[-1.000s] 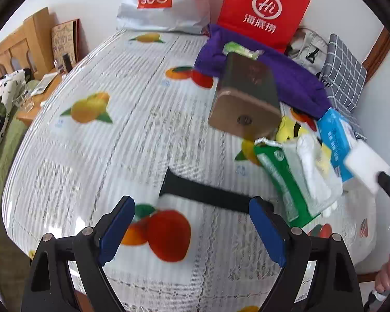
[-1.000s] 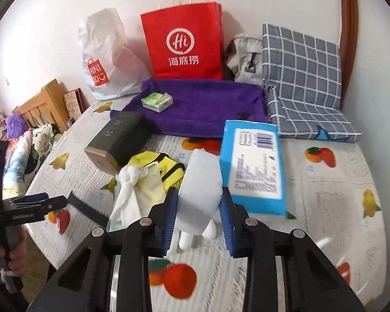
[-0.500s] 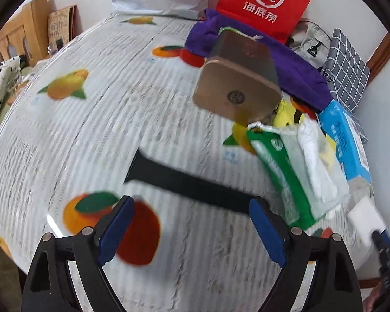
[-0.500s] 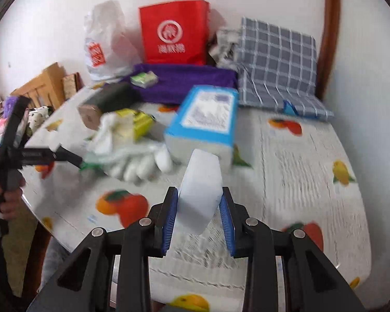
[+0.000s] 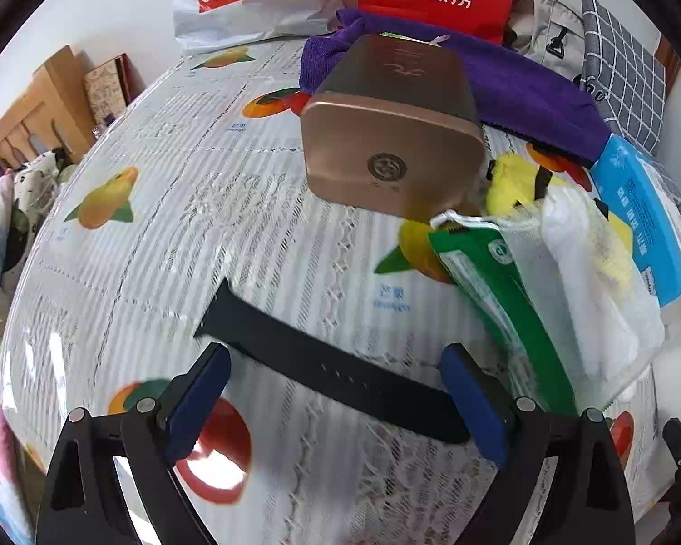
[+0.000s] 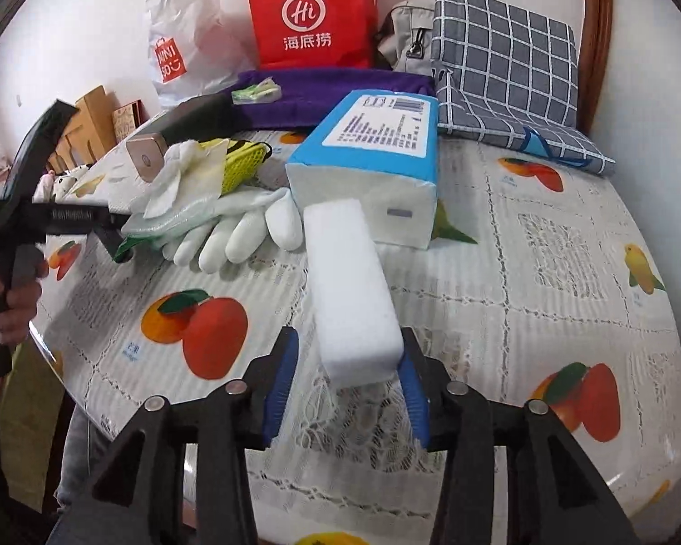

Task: Organize soft objects
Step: 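Lift the white sponge with the right tool while the left tool grasps the black strap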

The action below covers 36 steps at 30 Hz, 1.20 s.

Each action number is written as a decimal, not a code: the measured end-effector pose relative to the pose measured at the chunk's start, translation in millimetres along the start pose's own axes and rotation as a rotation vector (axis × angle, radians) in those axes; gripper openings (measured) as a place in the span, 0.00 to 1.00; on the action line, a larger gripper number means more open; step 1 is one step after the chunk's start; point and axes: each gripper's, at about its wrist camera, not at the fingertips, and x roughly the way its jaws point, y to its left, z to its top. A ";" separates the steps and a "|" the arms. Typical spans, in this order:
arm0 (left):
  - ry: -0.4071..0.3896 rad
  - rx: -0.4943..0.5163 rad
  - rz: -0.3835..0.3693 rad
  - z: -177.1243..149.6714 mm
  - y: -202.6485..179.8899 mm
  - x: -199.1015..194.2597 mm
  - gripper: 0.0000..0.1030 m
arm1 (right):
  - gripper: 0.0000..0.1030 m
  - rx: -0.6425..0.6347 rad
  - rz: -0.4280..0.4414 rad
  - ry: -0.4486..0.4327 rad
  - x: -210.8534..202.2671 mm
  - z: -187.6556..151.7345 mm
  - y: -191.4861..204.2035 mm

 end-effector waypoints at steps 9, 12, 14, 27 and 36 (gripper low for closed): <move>0.010 -0.039 0.025 -12.0 18.8 -6.0 0.92 | 0.56 0.028 0.032 -0.007 4.4 2.2 -0.8; 0.042 -0.070 0.012 -14.9 33.4 -8.2 0.92 | 0.56 0.040 0.045 -0.010 3.6 1.6 -2.7; 0.053 -0.091 0.007 -16.9 39.2 -9.1 0.92 | 0.56 0.046 0.051 -0.015 2.8 1.3 -2.9; -0.089 0.031 -0.008 -11.2 8.8 -12.4 0.31 | 0.56 0.068 0.046 -0.003 12.5 6.8 -1.6; -0.033 -0.025 -0.110 -14.0 26.6 -13.1 0.63 | 0.56 0.061 0.042 0.007 16.0 7.1 -1.6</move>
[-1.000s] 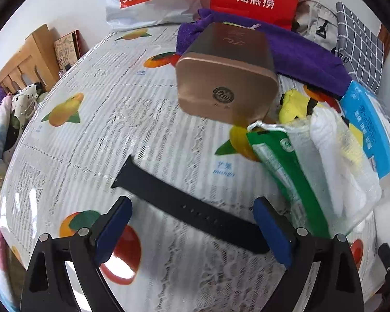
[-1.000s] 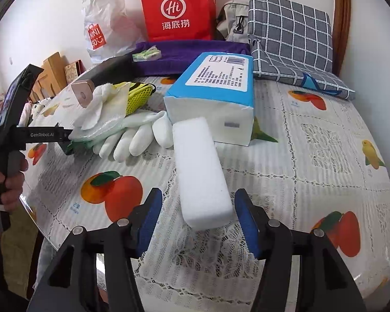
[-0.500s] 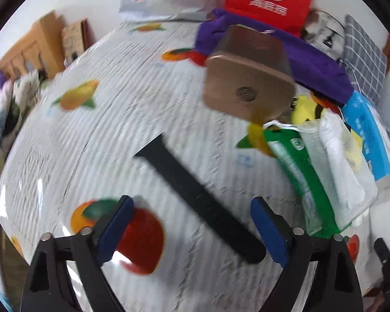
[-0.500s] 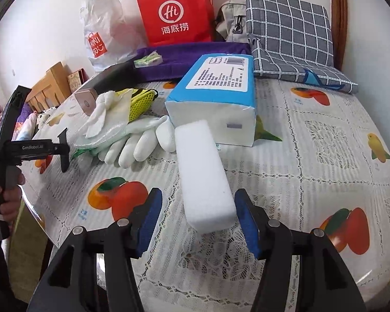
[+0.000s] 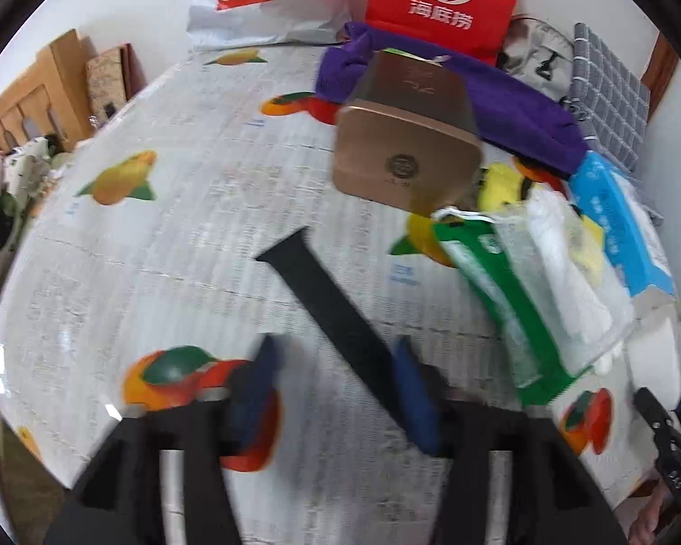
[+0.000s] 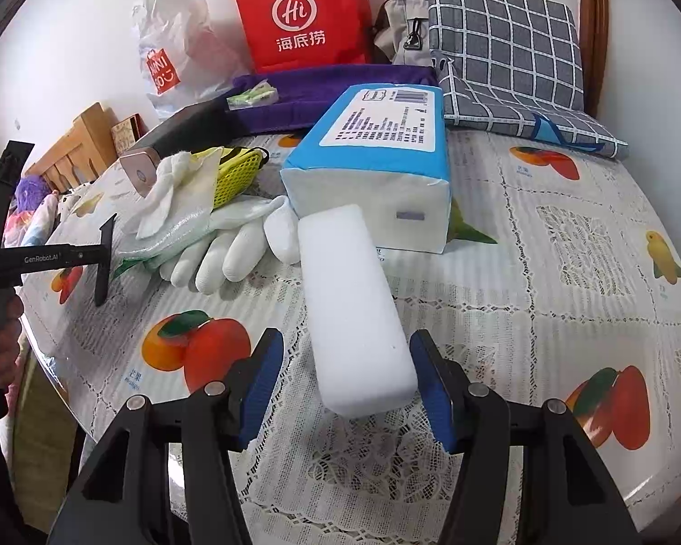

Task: Organize soft objects
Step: 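Lift the white sponge with the right tool while the left tool grasps the black strap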

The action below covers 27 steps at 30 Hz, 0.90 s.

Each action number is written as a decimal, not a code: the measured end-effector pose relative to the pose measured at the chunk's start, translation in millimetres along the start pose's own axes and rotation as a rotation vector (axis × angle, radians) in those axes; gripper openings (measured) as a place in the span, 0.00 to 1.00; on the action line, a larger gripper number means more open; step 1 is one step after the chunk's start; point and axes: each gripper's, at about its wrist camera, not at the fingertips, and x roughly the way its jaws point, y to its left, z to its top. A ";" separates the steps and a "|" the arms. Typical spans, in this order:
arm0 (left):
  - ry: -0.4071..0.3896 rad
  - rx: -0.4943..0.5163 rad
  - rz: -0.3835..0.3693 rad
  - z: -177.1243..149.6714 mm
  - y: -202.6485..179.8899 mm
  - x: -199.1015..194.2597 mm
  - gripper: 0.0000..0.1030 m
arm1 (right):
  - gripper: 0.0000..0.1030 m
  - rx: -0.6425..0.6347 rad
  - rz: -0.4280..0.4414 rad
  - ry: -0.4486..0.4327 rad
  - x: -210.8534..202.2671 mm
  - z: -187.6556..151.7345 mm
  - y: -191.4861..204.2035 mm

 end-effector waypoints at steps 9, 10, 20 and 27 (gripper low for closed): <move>-0.062 0.124 0.036 -4.0 -29.8 4.6 0.25 | 0.56 0.003 -0.016 0.007 2.8 -1.5 -0.3; -0.052 0.124 0.019 -4.6 -26.5 3.3 0.23 | 0.56 0.001 -0.020 0.008 3.0 -1.8 0.1; -0.044 0.087 0.018 -9.1 -21.5 0.8 0.28 | 0.56 0.008 -0.025 0.008 3.2 -2.0 -4.2; -0.054 0.073 0.011 -5.8 -19.6 0.0 0.21 | 0.45 0.016 -0.037 -0.003 5.8 -1.7 -5.8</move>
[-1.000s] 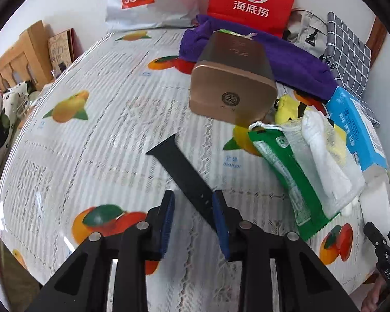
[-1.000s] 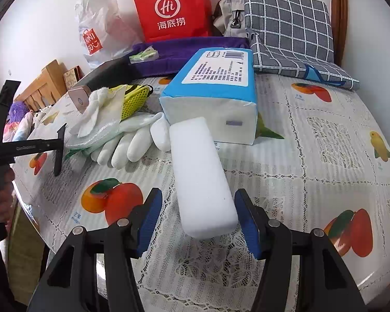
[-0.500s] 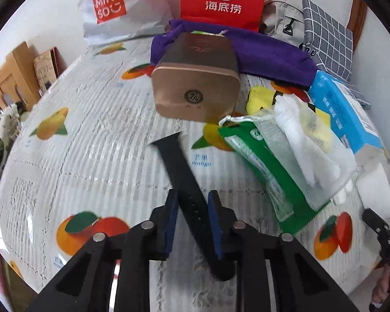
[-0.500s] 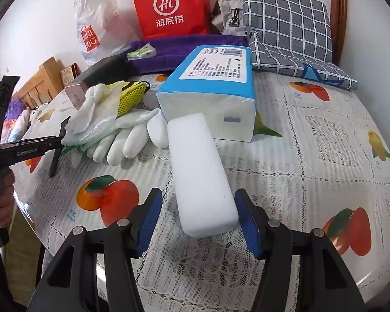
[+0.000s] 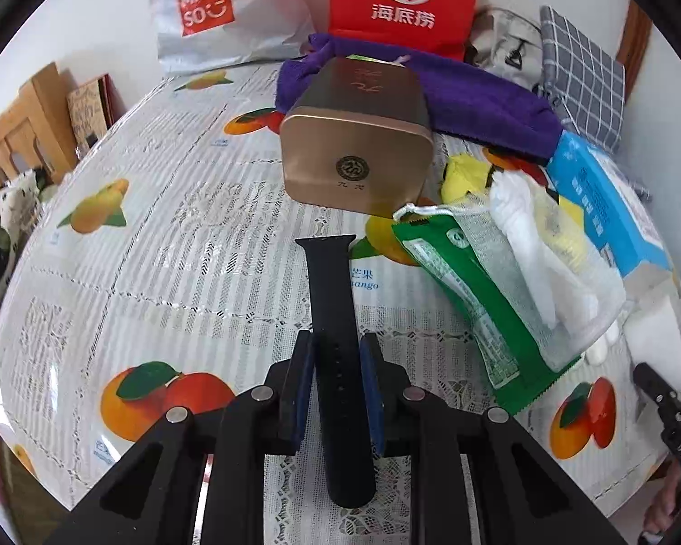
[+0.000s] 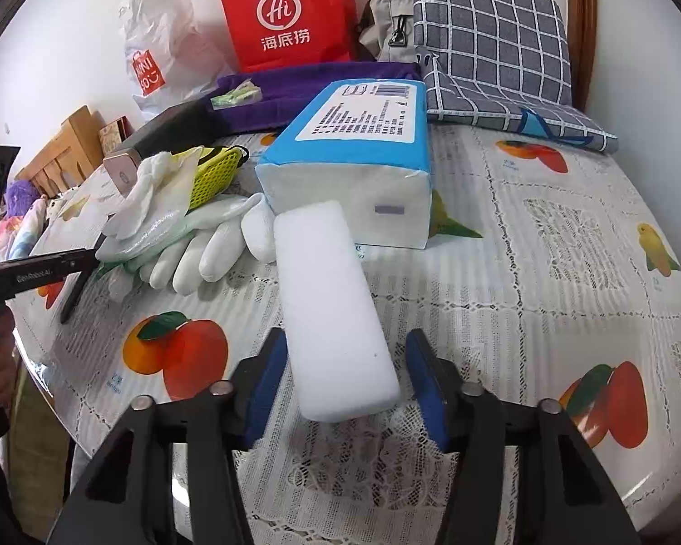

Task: Organize soft objects
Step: 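Lift the white sponge with the right tool while the left tool grasps the black strap, then carry the sponge with the right tool while the left tool carries the strap toward the purple towel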

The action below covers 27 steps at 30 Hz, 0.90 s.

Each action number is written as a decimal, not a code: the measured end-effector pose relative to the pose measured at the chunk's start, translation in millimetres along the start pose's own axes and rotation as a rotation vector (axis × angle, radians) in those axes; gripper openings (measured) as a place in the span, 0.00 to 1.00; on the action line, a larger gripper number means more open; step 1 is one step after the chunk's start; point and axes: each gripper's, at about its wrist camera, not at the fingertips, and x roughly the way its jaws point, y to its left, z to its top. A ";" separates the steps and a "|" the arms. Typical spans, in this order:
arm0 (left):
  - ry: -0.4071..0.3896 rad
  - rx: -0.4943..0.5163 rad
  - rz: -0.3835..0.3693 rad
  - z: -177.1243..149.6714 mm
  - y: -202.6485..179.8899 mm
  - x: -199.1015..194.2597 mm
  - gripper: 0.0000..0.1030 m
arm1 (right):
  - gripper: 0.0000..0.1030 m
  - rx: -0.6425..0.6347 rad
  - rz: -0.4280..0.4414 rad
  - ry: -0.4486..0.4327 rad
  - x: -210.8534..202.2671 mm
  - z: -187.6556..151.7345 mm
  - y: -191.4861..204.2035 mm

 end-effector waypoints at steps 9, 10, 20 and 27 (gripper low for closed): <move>-0.016 0.021 -0.011 2.5 -0.4 1.9 0.19 | 0.31 0.006 0.021 -0.026 3.5 5.7 2.2; -0.009 0.012 -0.025 3.7 2.3 1.3 0.19 | 0.30 0.007 0.025 -0.030 2.1 5.8 2.6; -0.033 -0.027 -0.062 8.8 16.5 -23.7 0.19 | 0.30 -0.019 0.004 -0.080 -28.0 17.7 8.1; -0.068 -0.024 -0.079 16.1 17.7 -48.2 0.19 | 0.30 -0.041 -0.005 -0.114 -47.6 30.4 15.0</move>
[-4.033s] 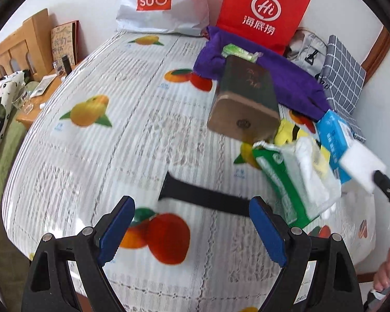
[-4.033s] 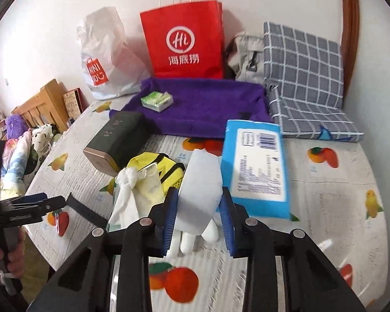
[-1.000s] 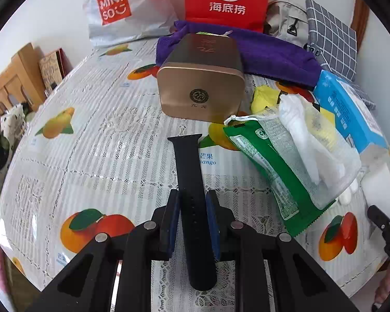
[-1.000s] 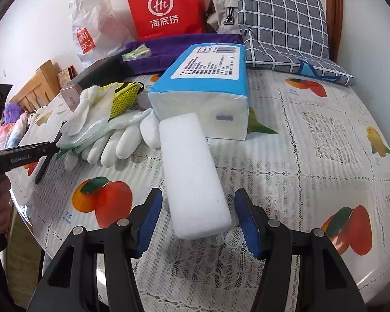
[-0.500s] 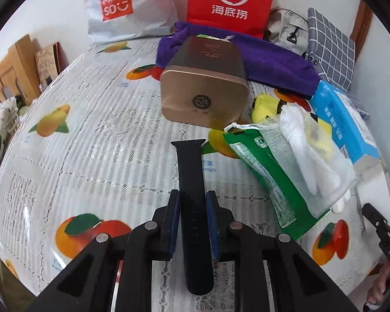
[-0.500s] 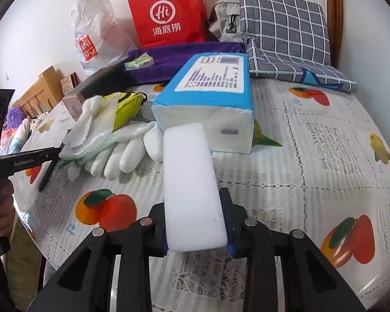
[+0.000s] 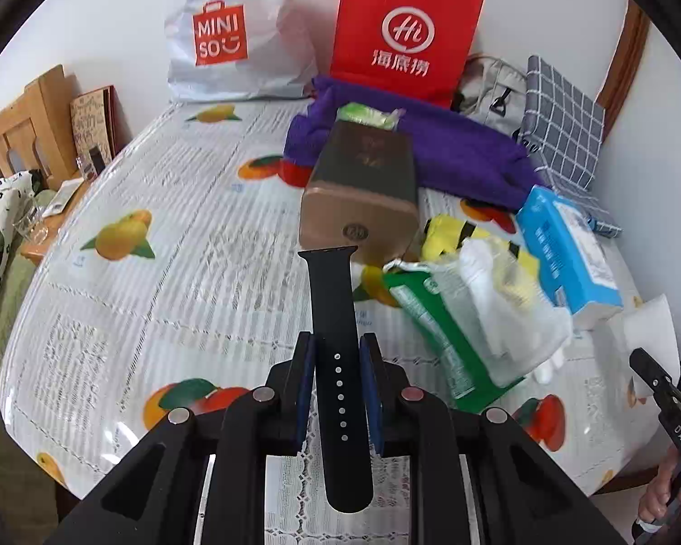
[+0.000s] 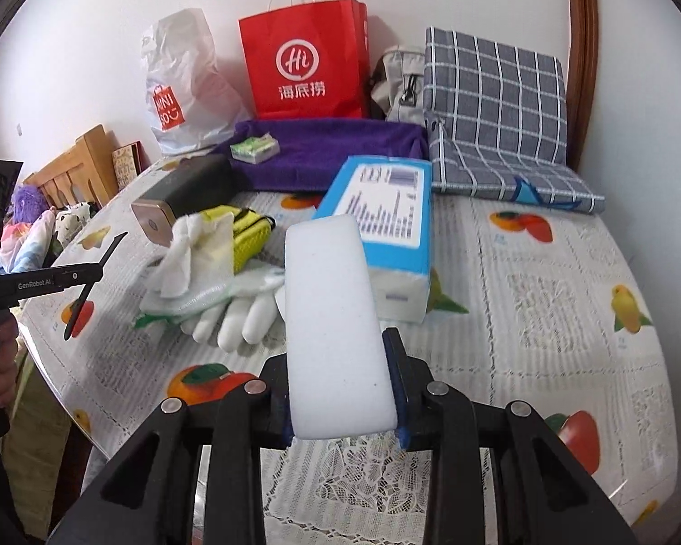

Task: Organize soft objects
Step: 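Carry the sponge with the right tool while the left tool carries the strap toward the purple towel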

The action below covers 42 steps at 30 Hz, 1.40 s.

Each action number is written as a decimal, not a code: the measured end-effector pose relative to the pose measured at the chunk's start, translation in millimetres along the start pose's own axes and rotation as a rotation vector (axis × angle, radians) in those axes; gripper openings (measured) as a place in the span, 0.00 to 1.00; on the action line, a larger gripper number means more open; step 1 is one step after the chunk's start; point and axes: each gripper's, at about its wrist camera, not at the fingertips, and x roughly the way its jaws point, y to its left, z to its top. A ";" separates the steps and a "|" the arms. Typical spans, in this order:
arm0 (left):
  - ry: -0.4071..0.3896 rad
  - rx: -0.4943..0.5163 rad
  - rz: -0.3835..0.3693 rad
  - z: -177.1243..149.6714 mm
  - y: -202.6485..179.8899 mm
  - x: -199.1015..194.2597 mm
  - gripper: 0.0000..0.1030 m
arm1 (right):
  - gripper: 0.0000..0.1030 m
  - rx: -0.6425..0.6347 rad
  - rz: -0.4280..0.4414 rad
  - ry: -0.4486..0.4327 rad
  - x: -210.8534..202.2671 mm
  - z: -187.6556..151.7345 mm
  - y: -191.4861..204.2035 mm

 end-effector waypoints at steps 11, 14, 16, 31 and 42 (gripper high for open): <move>-0.043 0.015 -0.024 38.0 -8.2 -15.1 0.19 | 0.30 0.025 -0.005 -0.034 -11.5 40.4 -1.6; -0.045 0.020 -0.026 51.0 -11.4 -13.3 0.19 | 0.30 0.041 -0.010 -0.040 -11.1 53.7 -5.9; -0.049 0.025 -0.024 59.5 -13.3 -11.5 0.19 | 0.30 0.050 -0.016 -0.045 -10.1 62.4 -9.0; -0.066 0.034 -0.047 130.4 -25.5 16.4 0.19 | 0.30 0.068 -0.031 -0.042 27.1 128.9 -22.5; -0.063 0.033 -0.041 173.0 -31.3 46.1 0.19 | 0.30 0.078 -0.007 -0.036 62.6 171.1 -28.2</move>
